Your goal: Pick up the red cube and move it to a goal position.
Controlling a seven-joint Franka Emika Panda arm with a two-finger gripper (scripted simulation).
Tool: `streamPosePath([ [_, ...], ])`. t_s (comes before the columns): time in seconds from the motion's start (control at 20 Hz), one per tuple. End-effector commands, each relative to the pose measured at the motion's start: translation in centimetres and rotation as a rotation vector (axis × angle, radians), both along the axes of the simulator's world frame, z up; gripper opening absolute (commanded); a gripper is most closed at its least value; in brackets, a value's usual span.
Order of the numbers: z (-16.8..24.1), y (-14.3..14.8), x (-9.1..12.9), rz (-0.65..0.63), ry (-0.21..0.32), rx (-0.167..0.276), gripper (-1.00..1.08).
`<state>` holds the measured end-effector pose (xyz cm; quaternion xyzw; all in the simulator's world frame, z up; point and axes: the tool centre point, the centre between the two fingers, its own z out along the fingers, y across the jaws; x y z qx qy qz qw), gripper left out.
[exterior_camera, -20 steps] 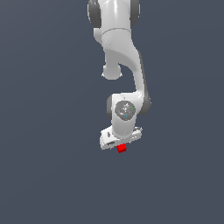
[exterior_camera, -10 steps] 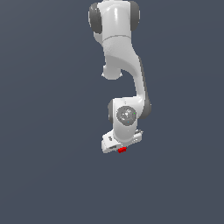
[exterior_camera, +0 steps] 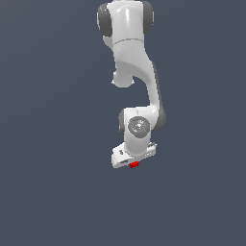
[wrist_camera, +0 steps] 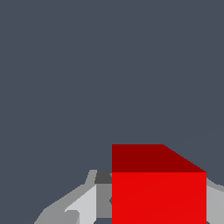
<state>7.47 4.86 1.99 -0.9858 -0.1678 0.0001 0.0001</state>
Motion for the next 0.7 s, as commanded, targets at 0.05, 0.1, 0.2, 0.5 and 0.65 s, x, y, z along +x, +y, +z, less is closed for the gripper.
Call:
streamPosePath([
  [0.05,0.1,0.0,-0.1,0.000,0.000,0.000,-1.00],
  [0.1,0.2,-0.1,-0.1,0.000,0.000,0.000,-1.00],
  [0.2,0.5,-0.2,-0.3,0.000,0.000,0.000,-1.00],
  [0.5,2.2,-0.8,-1.5,0.000,0.000,0.000,-1.00],
  [0.65,3.5,-1.4,-2.3,0.000,0.000,-0.001,-1.00],
])
